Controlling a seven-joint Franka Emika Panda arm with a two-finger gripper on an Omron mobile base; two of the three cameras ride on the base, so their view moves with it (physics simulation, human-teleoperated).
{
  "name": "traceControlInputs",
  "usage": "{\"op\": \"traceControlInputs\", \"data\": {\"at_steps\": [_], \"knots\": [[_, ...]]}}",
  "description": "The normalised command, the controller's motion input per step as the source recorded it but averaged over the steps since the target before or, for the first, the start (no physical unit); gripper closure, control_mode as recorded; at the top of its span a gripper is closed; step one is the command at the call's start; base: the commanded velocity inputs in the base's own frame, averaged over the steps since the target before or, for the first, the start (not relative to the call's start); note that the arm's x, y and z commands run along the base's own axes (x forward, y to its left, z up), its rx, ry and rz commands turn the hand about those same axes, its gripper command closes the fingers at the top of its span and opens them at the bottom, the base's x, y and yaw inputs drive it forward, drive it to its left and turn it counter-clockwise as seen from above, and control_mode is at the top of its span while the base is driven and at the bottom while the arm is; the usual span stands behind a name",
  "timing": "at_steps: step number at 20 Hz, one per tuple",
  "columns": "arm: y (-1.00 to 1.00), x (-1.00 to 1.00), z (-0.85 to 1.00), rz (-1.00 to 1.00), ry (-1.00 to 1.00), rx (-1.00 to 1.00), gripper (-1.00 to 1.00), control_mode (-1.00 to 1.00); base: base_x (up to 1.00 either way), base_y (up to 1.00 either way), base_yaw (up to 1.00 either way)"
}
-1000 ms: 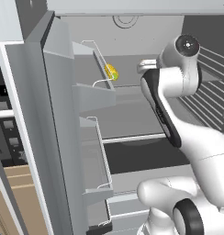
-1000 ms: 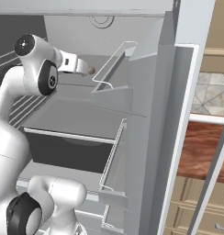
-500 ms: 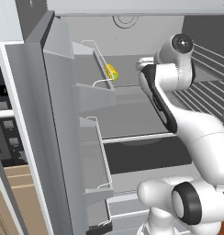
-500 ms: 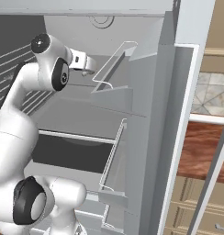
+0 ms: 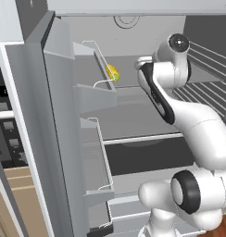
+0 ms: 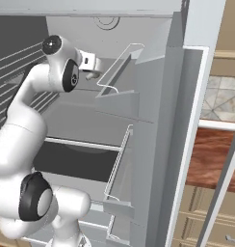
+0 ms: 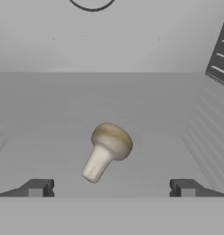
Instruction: Gather the corn and mushroom from the fridge and place them on a tray on the dining counter. Then gather the chicken drumstick and fish from the fridge and place them on the other tray.
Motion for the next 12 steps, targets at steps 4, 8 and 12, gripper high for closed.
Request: {"op": "traceControlInputs", "data": {"at_steps": [4, 8, 12], "knots": [[0.00, 0.39, -0.02, 0.03, 0.06, 0.00, -1.00, -1.00, 0.00, 0.00, 0.00], [0.00, 0.36, -0.09, 0.00, 0.02, 0.00, -1.00, -1.00, 0.00, 0.00, 0.00], [0.00, 0.23, -0.09, 0.00, 0.00, 0.00, -1.00, -1.00, 0.00, 0.00, 0.00]]}}
